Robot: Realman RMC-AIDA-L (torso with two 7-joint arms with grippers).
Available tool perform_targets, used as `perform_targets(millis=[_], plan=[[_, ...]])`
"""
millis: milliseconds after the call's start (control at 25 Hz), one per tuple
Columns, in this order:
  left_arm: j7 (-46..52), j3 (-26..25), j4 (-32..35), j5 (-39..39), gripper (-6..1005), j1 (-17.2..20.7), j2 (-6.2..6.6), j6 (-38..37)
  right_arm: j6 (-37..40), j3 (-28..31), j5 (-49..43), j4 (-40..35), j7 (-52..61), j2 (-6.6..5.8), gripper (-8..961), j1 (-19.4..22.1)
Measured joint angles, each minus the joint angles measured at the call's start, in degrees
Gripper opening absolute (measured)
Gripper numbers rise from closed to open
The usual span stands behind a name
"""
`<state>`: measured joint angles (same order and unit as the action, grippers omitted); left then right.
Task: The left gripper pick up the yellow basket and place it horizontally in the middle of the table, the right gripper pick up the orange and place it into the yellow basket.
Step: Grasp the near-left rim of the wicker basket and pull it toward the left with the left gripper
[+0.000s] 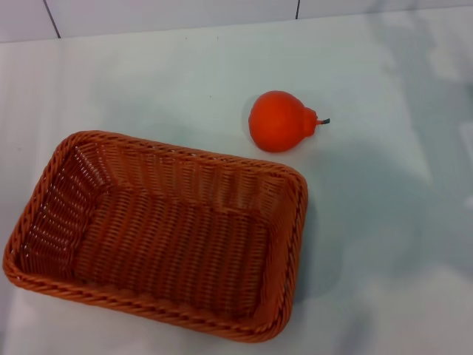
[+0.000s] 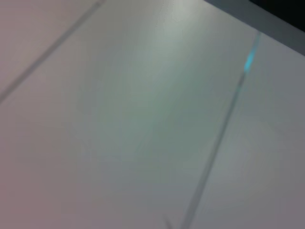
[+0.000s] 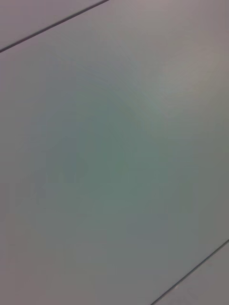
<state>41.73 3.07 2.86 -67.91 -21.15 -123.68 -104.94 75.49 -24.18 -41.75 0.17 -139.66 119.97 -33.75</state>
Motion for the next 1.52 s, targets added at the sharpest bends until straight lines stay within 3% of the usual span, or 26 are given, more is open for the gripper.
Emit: perform_targets(millis=[40,160,280,360,520,680,720,760,920,1080,1160,1400,1520], plan=[[1.04,1.11,0.98,-0.03,872,0.01,0.0,0.45,0.0,0.0,0.0,0.0,0.0,0.0,776,0.0],[11.89,10.57,10.77,-0.25,870,0.4,0.58,5.38,0.05,0.07,0.0,0.0,0.0,-0.01,776,0.0],[25.71,20.8,21.72,-2.54,869,1.37,2.84,11.37,0.2,0.16,0.0,-0.15,0.04,-0.02,776,0.0],[37.13,24.19,28.92,-7.76,867,1.52,5.2,14.41,0.22,0.2,0.03,-0.25,0.27,-0.06,776,0.0],[57.32,24.7,42.69,-23.6,865,0.21,8.5,15.88,0.14,0.33,0.15,-0.24,0.59,-0.1,777,0.0],[74.58,25.51,57.02,-41.46,863,-1.57,9.5,13.94,0.13,0.36,0.17,-0.2,0.61,-0.09,777,0.05],[74.58,25.51,57.02,-41.46,862,-1.57,9.5,13.94,0.13,0.37,0.18,-0.19,0.61,-0.1,777,0.07],[81.61,25.81,63.71,-49.76,862,-2.88,9.76,10.44,0.12,0.36,0.18,-0.17,0.61,-0.09,777,0.07],[87.67,26.82,70.66,-56.49,859,-4.34,9.73,4.69,-0.14,0.44,0.18,-0.03,0.61,-0.09,777,0.09],[92.67,29.91,75.17,-63.26,857,-5.69,8.89,0.75,-0.2,0.52,0.18,0.0,0.62,-0.09,776,0.09],[94.65,31.89,76.2,-66.12,856,-6.38,8.08,0.19,-0.2,0.6,0.18,0.01,0.61,-0.09,776,0.08],[96.67,33.79,77.48,-76.75,853,-9.0,3.85,1.58,-0.2,0.64,0.18,0.01,0.62,-0.09,776,0.13],[96.75,33.99,77.22,-79.64,851,-9.57,3.16,2.34,-0.2,0.77,0.17,0.01,0.61,-0.09,777,0.4]])
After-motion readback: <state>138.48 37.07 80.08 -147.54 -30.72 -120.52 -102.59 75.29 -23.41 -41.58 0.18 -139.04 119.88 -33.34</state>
